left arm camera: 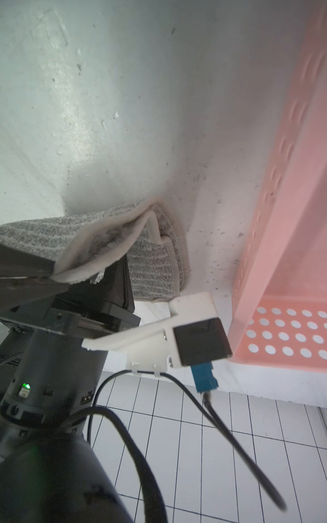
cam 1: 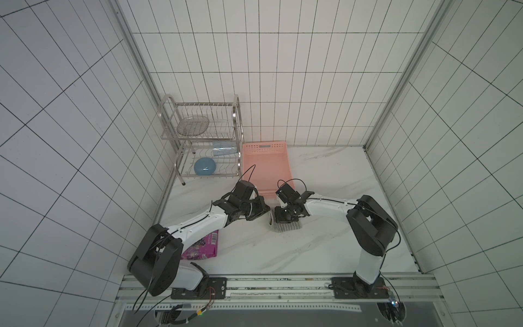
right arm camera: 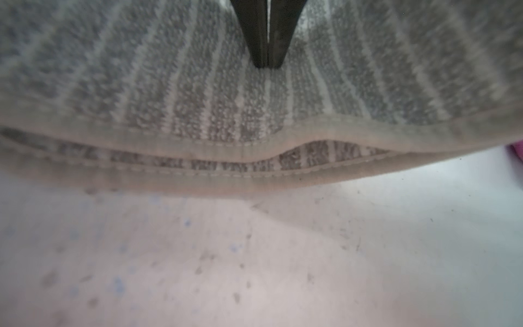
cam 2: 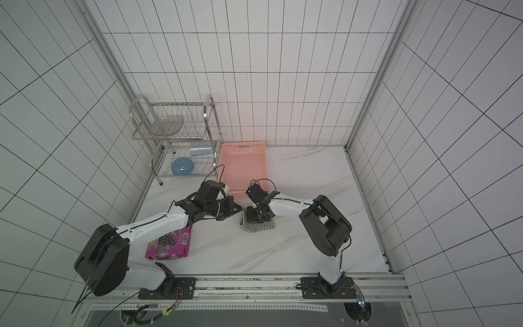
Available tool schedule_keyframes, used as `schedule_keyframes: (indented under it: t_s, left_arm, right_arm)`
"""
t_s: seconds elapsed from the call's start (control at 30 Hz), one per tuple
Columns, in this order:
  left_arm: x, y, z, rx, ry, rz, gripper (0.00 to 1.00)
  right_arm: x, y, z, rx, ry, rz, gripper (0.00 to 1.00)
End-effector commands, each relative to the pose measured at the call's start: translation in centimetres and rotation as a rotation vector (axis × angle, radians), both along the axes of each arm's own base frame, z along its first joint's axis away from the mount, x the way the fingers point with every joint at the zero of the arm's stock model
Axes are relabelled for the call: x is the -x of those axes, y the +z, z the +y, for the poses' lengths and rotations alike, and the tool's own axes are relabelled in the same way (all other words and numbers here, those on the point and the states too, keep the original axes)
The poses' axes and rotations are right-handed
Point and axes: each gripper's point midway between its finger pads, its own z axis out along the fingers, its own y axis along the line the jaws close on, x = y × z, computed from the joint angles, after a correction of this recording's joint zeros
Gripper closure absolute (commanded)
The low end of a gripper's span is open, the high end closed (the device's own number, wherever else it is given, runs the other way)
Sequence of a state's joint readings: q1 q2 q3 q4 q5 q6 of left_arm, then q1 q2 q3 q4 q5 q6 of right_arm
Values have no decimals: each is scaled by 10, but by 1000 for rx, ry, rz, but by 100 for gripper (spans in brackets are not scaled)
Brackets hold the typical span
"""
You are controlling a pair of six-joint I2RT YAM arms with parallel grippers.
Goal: Fold the square dishcloth
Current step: Fold the cleaning item at the center of the board.
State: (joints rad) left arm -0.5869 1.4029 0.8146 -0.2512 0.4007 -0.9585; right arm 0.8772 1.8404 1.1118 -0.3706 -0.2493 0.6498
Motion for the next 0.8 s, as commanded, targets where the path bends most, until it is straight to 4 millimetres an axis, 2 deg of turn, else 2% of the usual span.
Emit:
schedule_keyframes:
  t_s: [0.0, 0.23, 0.37, 0.47, 0.6, 0.77]
  left_arm:
    - [-6, 10, 0, -4, 1, -27, 100]
    - [-6, 6, 0, -15, 4, -18, 100]
    - [-7, 6, 1, -18, 6, -19, 100]
    - [-7, 7, 1, -22, 8, -20, 100]
    - [-7, 7, 1, -27, 6, -21, 100]
    - [-8, 6, 1, -39, 8, -20, 100]
  right_arm:
    - [-4, 8, 1, -3, -25, -1, 89]
    - [-18, 45, -29, -9, -72, -71, 80]
    - [-20, 61, -52, 8, -113, -102, 78]
    - [-20, 61, -77, 34, -174, -98, 77]
    - [-14, 55, -106, 55, -230, -86, 70]
    - [-8, 45, -122, 37, -246, -35, 65]
